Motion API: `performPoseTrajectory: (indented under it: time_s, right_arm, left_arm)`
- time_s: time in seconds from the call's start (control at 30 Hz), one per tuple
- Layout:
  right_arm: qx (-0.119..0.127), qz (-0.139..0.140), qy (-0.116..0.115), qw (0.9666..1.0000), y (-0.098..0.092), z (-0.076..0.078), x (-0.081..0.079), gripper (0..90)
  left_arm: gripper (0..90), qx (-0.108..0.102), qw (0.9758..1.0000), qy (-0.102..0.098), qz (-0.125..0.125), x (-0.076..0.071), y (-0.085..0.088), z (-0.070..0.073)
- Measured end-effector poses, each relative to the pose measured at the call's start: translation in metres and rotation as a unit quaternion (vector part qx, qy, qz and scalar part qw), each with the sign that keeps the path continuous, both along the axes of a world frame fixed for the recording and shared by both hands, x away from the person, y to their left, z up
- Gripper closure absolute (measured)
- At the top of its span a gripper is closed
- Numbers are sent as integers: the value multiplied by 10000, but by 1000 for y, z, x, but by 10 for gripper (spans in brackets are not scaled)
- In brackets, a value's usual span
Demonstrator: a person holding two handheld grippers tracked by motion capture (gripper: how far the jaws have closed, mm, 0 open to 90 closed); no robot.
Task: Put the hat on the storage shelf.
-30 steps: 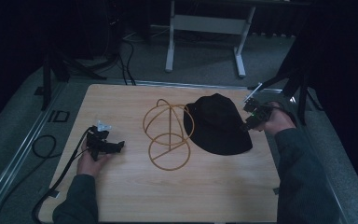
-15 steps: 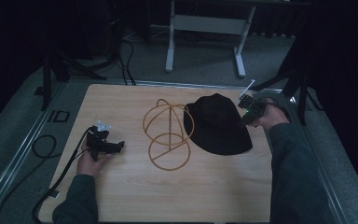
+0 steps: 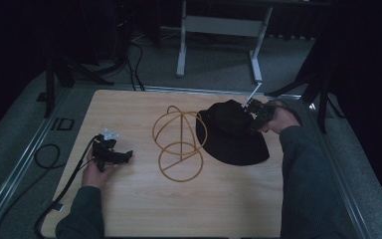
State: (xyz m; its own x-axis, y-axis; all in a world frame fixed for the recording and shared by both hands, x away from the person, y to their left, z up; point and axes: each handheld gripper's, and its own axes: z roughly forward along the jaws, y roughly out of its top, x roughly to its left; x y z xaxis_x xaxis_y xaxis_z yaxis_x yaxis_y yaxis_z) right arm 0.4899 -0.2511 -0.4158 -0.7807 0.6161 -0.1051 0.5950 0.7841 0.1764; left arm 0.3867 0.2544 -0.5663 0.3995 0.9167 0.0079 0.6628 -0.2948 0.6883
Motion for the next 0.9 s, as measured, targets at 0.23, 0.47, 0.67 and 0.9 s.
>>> performPoseTrajectory:
  time_s: [0.23,0.47,0.67,0.9]
  right_arm:
    - [-83,21,138,9999,6,-3,7,544]
    - [-197,25,259,9995,12,-4,14,569]
    - [-315,76,382,9987,18,-9,18,622]
    - [-456,124,505,9976,22,-14,21,721]
  left_arm:
    - [20,1,10000,0,-1,0,0,0]
    - [20,1,10000,-1,-2,0,0,0]
    - [20,1,10000,-2,-2,0,0,0]
    - [20,2,10000,-2,-2,0,0,0]
